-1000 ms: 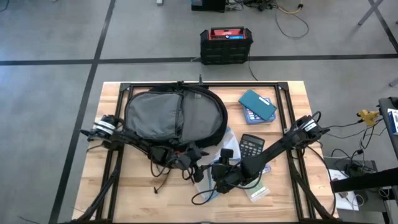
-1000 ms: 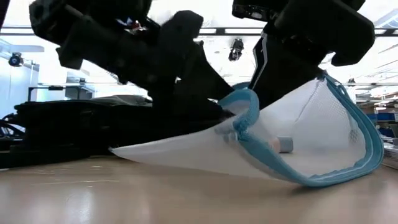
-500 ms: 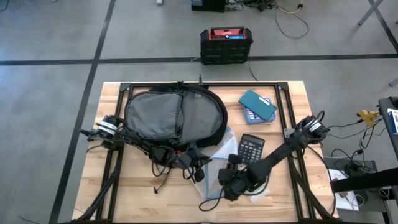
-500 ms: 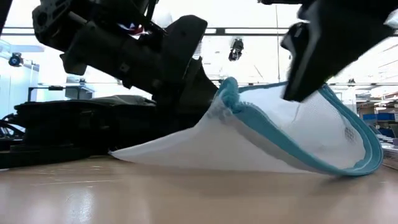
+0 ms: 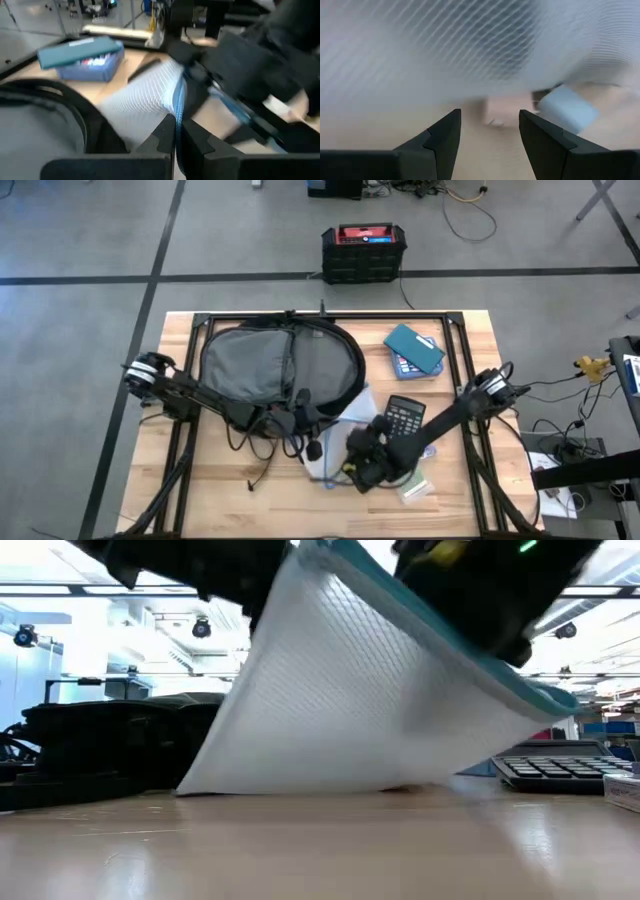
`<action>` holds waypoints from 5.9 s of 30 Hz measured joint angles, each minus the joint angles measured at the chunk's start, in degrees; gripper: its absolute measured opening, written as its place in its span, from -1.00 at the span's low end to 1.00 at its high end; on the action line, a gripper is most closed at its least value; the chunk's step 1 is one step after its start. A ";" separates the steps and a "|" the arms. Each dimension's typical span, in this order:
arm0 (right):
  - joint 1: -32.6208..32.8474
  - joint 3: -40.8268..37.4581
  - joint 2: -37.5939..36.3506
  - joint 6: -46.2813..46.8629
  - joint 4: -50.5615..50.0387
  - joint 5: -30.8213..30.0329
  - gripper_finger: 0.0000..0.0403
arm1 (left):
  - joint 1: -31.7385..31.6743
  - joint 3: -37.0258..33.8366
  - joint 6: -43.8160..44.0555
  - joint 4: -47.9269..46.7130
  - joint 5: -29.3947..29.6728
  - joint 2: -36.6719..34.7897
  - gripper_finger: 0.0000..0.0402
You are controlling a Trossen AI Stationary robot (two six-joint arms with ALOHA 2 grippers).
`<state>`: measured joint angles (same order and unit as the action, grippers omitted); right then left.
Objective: Unpack backpack
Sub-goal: Remove the pink charger adapter from the blue zipper pouch
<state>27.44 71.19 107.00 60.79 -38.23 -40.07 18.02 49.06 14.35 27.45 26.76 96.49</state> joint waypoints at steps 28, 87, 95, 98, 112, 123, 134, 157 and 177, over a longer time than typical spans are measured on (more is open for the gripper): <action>-2.46 -5.21 -0.71 5.74 0.29 8.97 -0.14 | -0.26 0.06 0.63 -8.56 -0.81 2.89 -1.00; -0.72 7.00 -3.78 -56.98 -6.39 39.06 0.27 | 1.03 -0.11 -0.11 -16.42 -2.34 2.99 -1.00; -1.72 6.94 -2.05 -63.00 -6.57 42.47 0.53 | 0.99 -0.11 -0.36 -16.47 -2.32 2.99 -1.00; -1.57 6.98 -0.15 -65.20 -6.56 43.08 0.57 | 0.99 -0.11 -0.36 -16.53 -2.32 2.99 -1.00; -3.10 7.14 6.05 -69.02 -8.66 43.01 0.31 | 0.99 -0.11 -0.15 -17.26 -2.32 2.99 -1.00; -1.93 11.79 3.44 -56.52 -17.10 43.44 -0.16 | 0.99 -0.09 0.04 -17.95 -2.29 2.99 -1.00; 5.11 4.90 -1.08 -34.59 -22.50 40.83 -0.10 | 1.01 -0.11 2.88 -20.62 -2.29 2.99 -1.00; 6.80 5.89 -2.84 -24.65 -24.06 36.87 0.44 | 1.01 -0.11 1.19 -13.30 0.29 2.99 -1.00; 1.77 5.79 1.49 -23.50 -15.99 14.54 0.07 | 4.24 0.42 -9.59 1.02 -1.55 2.89 -1.00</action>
<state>29.21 76.98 108.49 37.29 -54.22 -25.53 22.25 49.48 4.75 28.47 25.21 99.37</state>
